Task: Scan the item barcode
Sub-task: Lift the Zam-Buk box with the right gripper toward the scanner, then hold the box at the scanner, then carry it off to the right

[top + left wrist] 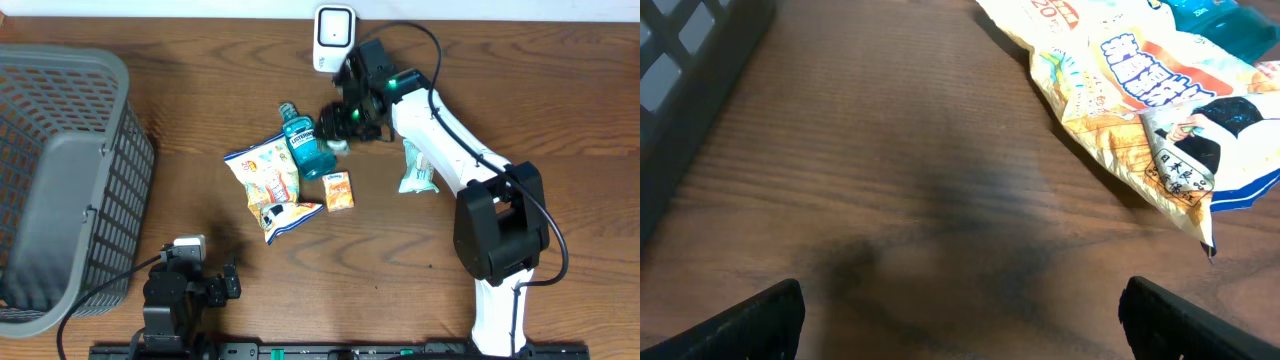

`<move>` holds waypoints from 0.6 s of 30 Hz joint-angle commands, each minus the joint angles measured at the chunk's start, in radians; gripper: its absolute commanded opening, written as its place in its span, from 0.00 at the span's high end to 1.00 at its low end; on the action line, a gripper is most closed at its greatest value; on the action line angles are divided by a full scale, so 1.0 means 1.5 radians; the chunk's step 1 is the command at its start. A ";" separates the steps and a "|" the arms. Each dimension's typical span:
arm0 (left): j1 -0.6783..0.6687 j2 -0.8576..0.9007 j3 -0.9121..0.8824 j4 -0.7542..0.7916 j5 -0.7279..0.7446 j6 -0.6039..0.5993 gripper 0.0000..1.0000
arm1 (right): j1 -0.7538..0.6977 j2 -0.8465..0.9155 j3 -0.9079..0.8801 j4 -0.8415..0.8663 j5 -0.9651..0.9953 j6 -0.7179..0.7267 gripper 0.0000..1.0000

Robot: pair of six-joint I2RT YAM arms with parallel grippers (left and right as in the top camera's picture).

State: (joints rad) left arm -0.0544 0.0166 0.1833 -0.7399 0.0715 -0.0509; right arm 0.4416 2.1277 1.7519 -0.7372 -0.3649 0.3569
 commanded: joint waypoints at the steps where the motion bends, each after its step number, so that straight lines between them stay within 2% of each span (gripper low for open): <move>1: -0.002 -0.003 -0.002 -0.020 -0.008 0.006 0.02 | -0.003 -0.002 0.009 0.076 0.154 -0.014 0.69; 5: -0.002 -0.003 -0.002 -0.020 -0.008 0.006 0.02 | -0.002 -0.001 0.009 0.167 0.270 -0.015 0.69; 8: -0.002 -0.003 -0.002 -0.020 -0.008 0.006 0.02 | -0.002 -0.001 0.009 0.219 0.305 -0.022 0.64; 14: -0.002 -0.003 -0.002 -0.020 -0.008 0.006 0.02 | -0.002 0.025 0.008 0.370 0.320 -0.111 0.62; 17: -0.002 -0.003 -0.002 -0.020 -0.008 0.006 0.02 | -0.002 0.062 0.008 0.473 0.320 -0.167 0.53; 18: -0.002 -0.003 -0.002 -0.020 -0.008 0.006 0.02 | -0.002 0.091 0.008 0.545 0.333 -0.205 0.53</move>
State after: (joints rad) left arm -0.0544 0.0166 0.1837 -0.7418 0.0715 -0.0509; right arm 0.4416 2.1735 1.7554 -0.0429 0.0845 0.1982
